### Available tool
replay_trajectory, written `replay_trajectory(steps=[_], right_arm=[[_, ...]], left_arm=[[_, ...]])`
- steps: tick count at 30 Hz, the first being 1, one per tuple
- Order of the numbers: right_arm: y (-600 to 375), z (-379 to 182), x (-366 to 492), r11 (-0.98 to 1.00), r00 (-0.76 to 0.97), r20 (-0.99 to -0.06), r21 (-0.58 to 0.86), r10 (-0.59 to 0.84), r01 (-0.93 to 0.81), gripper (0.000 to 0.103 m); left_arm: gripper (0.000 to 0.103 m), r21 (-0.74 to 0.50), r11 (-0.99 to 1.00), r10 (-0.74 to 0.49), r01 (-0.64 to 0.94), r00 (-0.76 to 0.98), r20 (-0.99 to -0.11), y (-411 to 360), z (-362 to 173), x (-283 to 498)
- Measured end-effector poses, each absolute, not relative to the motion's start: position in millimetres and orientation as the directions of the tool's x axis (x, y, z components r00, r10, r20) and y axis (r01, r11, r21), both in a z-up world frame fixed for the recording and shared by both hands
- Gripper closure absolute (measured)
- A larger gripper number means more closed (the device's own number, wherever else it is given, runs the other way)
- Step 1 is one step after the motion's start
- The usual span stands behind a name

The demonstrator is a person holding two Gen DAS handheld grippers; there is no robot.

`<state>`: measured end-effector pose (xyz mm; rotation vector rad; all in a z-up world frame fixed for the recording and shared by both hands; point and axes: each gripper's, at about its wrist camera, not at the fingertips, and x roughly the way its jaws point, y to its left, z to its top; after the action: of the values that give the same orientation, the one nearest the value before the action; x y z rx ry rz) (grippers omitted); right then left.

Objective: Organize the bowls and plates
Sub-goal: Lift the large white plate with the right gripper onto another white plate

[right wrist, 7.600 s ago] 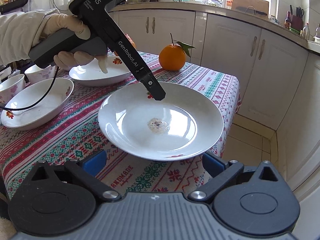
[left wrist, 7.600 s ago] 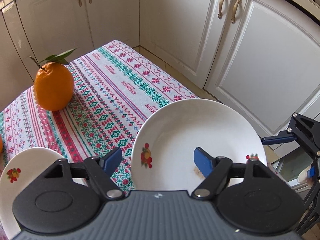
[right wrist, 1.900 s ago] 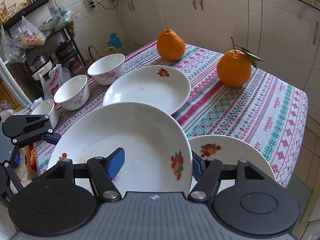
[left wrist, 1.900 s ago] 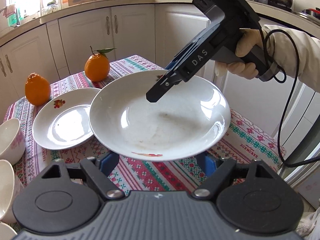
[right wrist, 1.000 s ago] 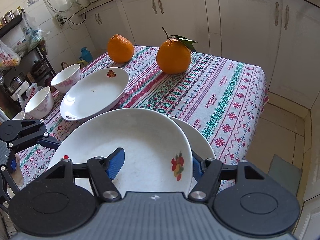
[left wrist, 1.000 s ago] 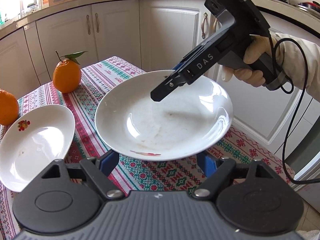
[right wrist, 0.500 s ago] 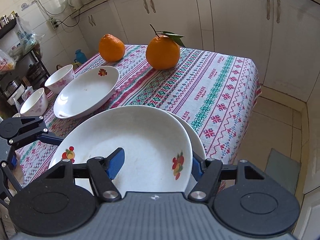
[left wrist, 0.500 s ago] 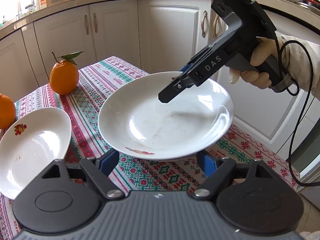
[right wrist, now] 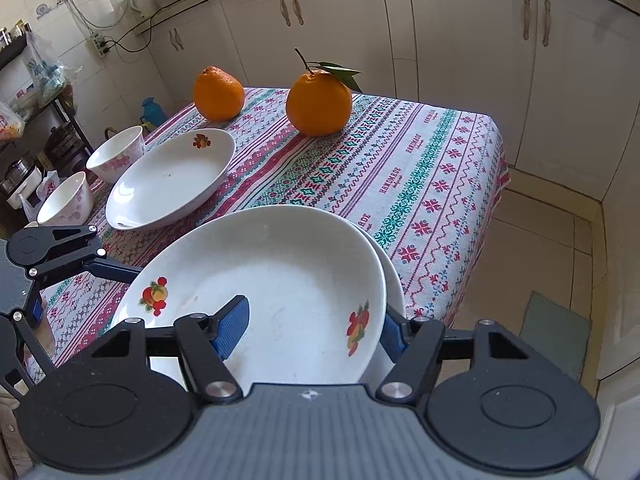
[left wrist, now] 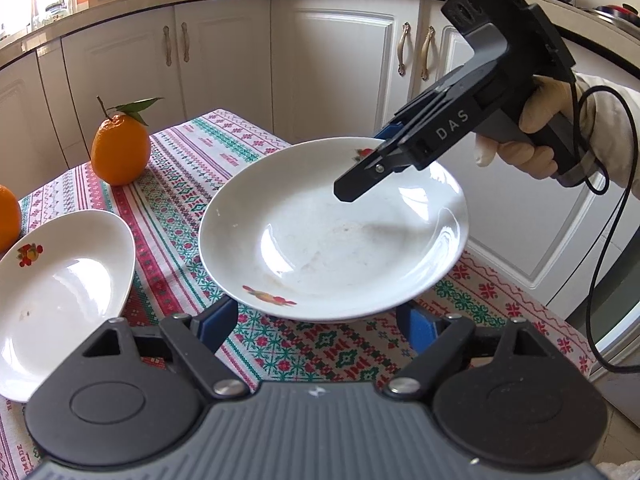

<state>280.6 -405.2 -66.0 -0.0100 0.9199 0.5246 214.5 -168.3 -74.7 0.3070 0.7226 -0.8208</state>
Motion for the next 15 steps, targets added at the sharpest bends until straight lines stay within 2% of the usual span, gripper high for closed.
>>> replay_trajectory(steps=[15], right_arm=[[-404, -59, 267, 0.893, 0.506, -0.769, 0.183, 0.391, -0.412, 0.030]], left_arm=[[0.015, -0.018, 0.639, -0.569, 0.769, 0.457, -0.684, -168, -76, 214]])
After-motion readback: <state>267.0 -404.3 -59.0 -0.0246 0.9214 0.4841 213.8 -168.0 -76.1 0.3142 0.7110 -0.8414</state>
